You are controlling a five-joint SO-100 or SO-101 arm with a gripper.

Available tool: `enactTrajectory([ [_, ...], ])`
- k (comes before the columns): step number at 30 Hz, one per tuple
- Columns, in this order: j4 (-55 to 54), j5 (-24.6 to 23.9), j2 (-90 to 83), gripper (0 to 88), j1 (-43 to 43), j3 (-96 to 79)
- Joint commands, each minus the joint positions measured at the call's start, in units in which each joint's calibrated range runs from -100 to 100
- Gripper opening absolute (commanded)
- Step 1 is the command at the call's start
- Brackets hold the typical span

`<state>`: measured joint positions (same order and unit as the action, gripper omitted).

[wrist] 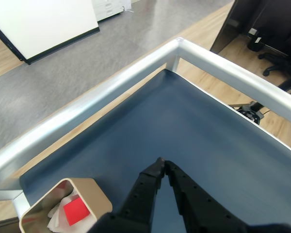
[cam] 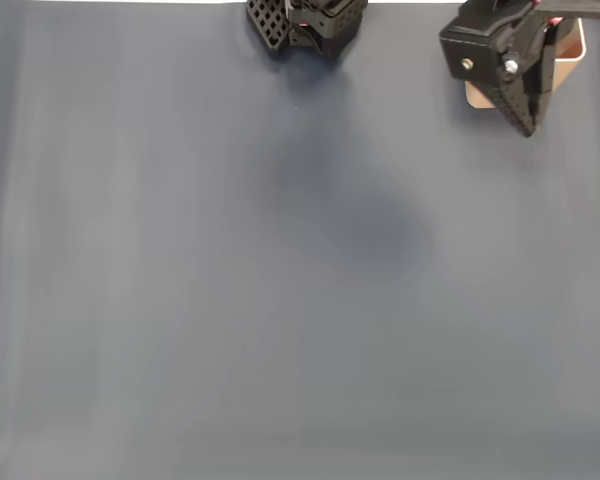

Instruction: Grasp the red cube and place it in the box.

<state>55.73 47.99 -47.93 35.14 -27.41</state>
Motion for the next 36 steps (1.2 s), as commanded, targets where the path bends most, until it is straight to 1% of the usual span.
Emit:
enactTrajectory([
  [1, -1.36, -0.05, 0.63, 0.2, -3.01, 3.07],
  [9, -2.67, -0.68, 2.97, 0.2, -9.90, 6.08],
  [25, -5.95, -1.51, 4.18, 0.2, -22.54, 5.90],
  [36, -10.38, -2.30, 3.14, 0.2, -29.85, -0.02],
])
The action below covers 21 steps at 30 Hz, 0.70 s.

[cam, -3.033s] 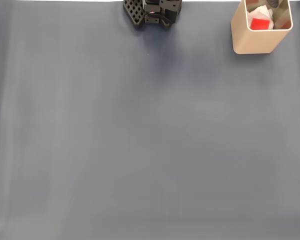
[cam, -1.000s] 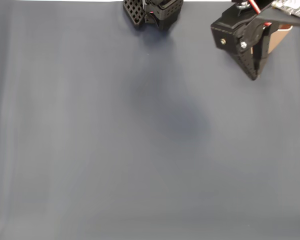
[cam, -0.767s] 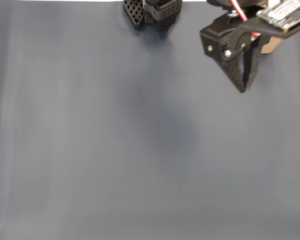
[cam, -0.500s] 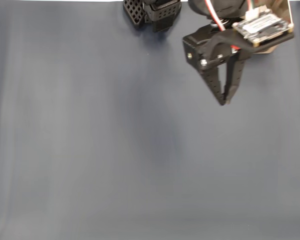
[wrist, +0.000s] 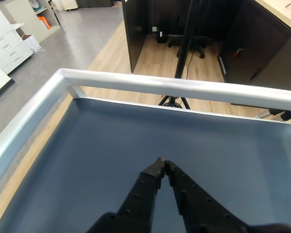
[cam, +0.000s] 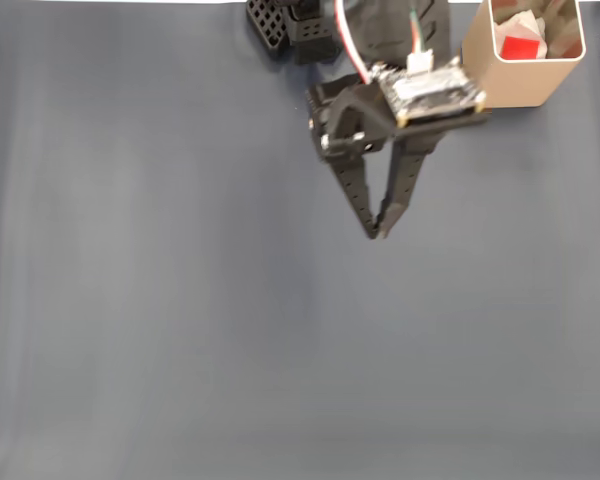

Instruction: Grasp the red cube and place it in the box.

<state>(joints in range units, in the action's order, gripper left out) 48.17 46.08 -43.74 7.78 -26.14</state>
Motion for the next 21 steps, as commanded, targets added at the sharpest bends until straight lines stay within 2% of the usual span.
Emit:
enactTrajectory([
  [1, -3.24, -0.39, -1.22, 0.2, -3.13, -2.03],
  [21, -11.53, -0.63, -11.61, 0.2, -11.44, -24.27],
])
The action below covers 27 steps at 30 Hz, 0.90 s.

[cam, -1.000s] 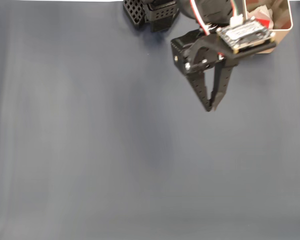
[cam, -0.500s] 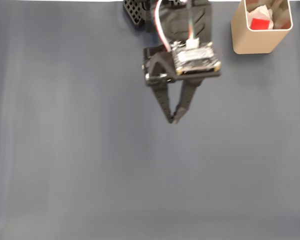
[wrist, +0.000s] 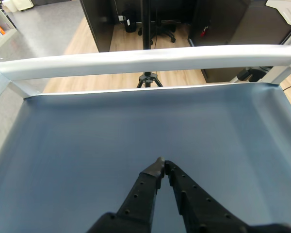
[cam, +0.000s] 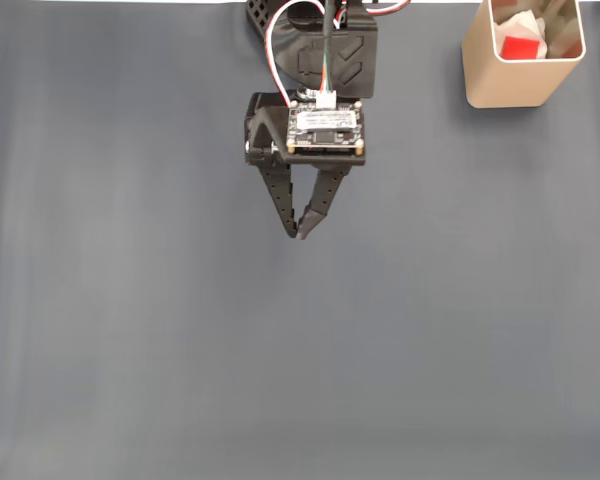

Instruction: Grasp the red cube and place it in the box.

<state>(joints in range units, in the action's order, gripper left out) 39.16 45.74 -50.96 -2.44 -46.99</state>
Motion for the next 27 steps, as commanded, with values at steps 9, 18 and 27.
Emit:
enactTrajectory([
  [9, -3.91, -0.39, -12.26, 0.2, -1.99, -15.27],
  [18, -4.07, -0.39, -23.08, 0.2, -1.71, -29.40],
  [27, -3.25, -0.63, -31.30, 0.2, 1.06, -40.06],
])
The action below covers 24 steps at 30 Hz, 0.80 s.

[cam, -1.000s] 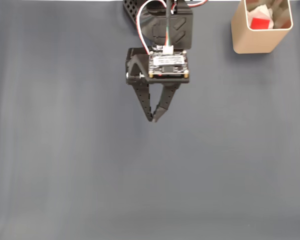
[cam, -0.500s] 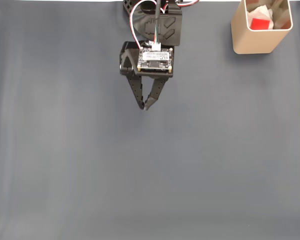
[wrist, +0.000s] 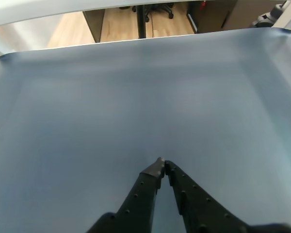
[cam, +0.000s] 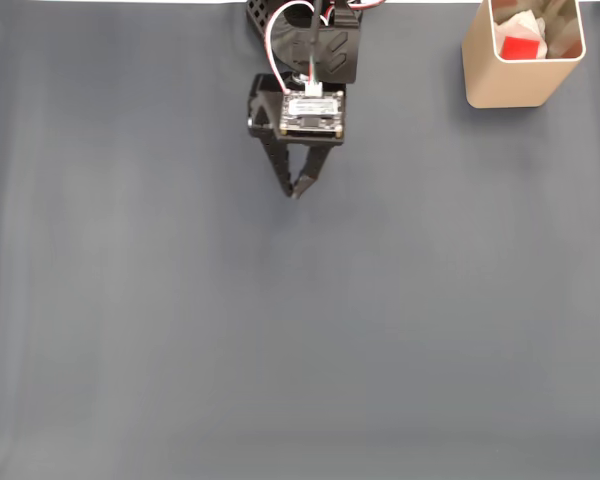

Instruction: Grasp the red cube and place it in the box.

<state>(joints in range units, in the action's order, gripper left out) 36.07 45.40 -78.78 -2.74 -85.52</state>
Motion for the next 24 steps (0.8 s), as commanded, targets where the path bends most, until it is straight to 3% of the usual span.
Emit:
enactTrajectory([
  [1, 0.00, -0.29, -4.35, 0.2, 1.64, -2.45],
  [9, 1.48, -0.29, -9.54, 0.2, 2.99, -9.74],
  [24, 19.70, -1.12, -17.50, 0.2, 3.35, -14.30],
])
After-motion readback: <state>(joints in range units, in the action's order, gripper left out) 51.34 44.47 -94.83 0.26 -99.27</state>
